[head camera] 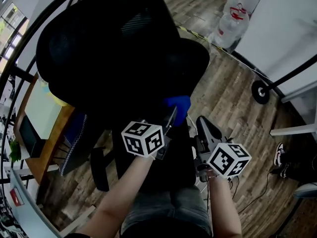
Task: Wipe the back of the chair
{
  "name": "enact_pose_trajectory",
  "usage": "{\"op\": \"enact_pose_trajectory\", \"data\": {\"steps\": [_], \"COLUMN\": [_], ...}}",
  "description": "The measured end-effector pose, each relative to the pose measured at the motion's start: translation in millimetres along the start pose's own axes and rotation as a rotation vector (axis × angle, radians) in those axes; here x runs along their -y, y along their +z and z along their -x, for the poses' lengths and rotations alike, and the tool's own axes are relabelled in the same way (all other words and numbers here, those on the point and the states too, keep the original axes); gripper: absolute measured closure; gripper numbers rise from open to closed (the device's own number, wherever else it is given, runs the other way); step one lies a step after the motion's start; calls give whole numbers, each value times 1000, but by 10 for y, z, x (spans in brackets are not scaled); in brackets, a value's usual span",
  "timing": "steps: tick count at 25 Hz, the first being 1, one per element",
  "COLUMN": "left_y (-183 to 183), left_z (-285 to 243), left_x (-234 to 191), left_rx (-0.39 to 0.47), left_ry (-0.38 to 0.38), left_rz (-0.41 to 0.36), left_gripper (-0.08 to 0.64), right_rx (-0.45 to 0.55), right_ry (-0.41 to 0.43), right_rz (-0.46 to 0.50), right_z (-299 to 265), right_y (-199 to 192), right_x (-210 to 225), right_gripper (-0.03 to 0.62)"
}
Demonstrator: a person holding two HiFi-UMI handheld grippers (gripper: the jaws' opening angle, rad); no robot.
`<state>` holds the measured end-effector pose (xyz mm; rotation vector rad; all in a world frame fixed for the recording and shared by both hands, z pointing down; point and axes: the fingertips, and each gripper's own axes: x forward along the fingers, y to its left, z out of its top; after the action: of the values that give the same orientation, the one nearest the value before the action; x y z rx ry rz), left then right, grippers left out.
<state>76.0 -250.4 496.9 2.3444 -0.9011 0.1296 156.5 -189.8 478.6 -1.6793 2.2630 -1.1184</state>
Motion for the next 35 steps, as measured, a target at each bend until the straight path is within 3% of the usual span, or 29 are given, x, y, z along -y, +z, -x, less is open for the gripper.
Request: {"op": "enact_pose_trajectory", "data": {"steps": [16,35], "left_y": [-90,-9], "left_z": [-289,485], "left_x": [-195,-895], "left_rx": [-14,84], "left_ry": [55,192], "left_rz": [11,110], "left_gripper": [511,511], "right_rx": [-65,-189], "right_ry": [11,129], "right_rz": [8,85], "right_z": [-124,-494], "right_y": [-118,-523], "right_x": [140,-549], "right_gripper": [561,561]}}
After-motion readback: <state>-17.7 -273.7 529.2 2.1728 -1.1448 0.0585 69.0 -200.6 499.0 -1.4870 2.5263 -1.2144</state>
